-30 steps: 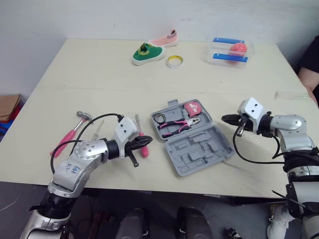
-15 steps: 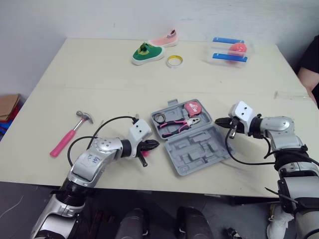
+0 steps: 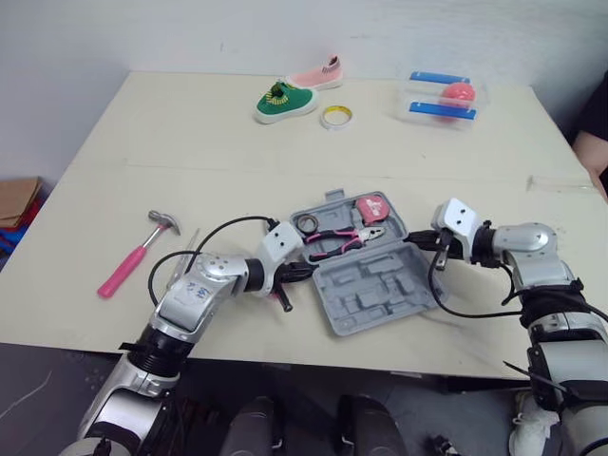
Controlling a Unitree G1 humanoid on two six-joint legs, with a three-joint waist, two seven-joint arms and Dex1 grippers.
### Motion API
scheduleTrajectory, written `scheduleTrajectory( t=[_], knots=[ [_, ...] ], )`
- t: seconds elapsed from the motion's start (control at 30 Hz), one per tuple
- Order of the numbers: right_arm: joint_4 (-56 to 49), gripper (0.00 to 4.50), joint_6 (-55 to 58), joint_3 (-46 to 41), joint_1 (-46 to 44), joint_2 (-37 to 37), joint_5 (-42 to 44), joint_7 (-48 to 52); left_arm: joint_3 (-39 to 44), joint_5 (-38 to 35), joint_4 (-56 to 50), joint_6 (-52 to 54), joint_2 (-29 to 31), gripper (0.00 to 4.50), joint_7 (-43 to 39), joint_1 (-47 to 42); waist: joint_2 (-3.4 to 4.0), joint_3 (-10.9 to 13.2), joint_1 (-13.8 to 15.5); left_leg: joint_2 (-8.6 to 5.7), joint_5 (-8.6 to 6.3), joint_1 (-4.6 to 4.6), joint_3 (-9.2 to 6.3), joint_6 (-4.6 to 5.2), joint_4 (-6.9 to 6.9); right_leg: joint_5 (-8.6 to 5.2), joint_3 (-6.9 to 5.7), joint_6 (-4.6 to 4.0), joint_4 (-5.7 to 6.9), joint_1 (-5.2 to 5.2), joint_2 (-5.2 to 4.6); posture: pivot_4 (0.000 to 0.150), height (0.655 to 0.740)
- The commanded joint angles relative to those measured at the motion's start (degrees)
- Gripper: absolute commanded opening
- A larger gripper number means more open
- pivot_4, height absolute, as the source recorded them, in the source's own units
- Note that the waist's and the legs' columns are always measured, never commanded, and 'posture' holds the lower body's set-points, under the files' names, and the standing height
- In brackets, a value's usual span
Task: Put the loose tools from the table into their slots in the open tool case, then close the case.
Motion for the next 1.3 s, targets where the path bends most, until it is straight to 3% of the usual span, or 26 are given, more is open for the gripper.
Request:
scheduleTrajectory(
  t=[0.03,0.43,0.77,1.07,1.2,1.23,1.3],
  knots=[
    [-7.13,0.0,2.43,-1.46,3.27,-1.65,2.82,2.08,-0.46,0.8,-0.1,-1.88,-0.84,0.05,-1.07,-1.38,0.0,0.0,0.09,-0.01,0.0,0.0,0.0,0.0,0.01,0.0,0.0,0.0,0.0,0.0,0.0,0.15,0.74],
    [-31.03,0.0,13.85,-5.6,21.41,-5.89,9.1,1.48,-1.61,3.32,2.31,-7.9,1.06,0.05,-6.25,-3.35,0.0,0.0,1.39,-0.01,-0.03,-0.06,-0.05,0.01,0.08,0.01,-0.03,0.0,-0.11,-0.01,-0.02,0.15,0.74],
    [-34.76,0.0,16.8,-7.1,25.38,-6.88,10.67,-0.28,-0.62,5.09,6.16,-9.63,0.02,0.05,-7.0,-5.83,0.0,0.0,1.6,-0.01,-0.04,-0.09,-0.07,0.03,0.11,0.01,-0.06,0.0,-0.13,-0.03,-0.03,0.15,0.74],
    [-31.39,0.0,13.6,-8.81,25.82,-9.84,10.3,-0.88,0.53,5.87,7.87,-11.23,3.56,0.05,-10.91,-8.09,-0.01,0.0,1.63,-0.01,-0.04,-0.1,-0.07,0.04,0.12,0.01,-0.08,0.0,-0.09,-0.03,-0.02,0.15,0.74],
    [-29.75,0.0,10.95,-17.23,28.77,-13.23,16.06,1.98,10.58,-0.57,5.05,-15.24,6.65,0.05,-14.43,-7.39,-0.01,0.0,1.92,-0.01,-0.04,-0.19,-0.09,0.06,0.17,0.01,-0.11,0.0,-0.1,-0.08,-0.03,0.15,0.74],
    [-30.14,0.64,11.09,-19.52,30.34,-14.06,17.68,3.12,14.19,-2.22,4.07,-17.49,8.71,0.27,-15.94,-5.1,-0.01,0.0,1.96,-0.01,-0.04,-0.2,-0.1,0.06,0.17,0.01,-0.12,0.0,-0.08,-0.08,-0.03,0.15,0.74],
    [-29.81,1.27,9.41,-23.18,33.5,-15.95,18.68,4.27,21.1,-4.86,2.63,-21.27,12.74,0.72,-18.77,-0.01,0.0,0.01,2.0,0.0,-0.04,-0.21,-0.11,0.06,0.16,0.01,-0.13,0.0,-0.1,-0.09,-0.03,0.15,0.74]
  ],
)
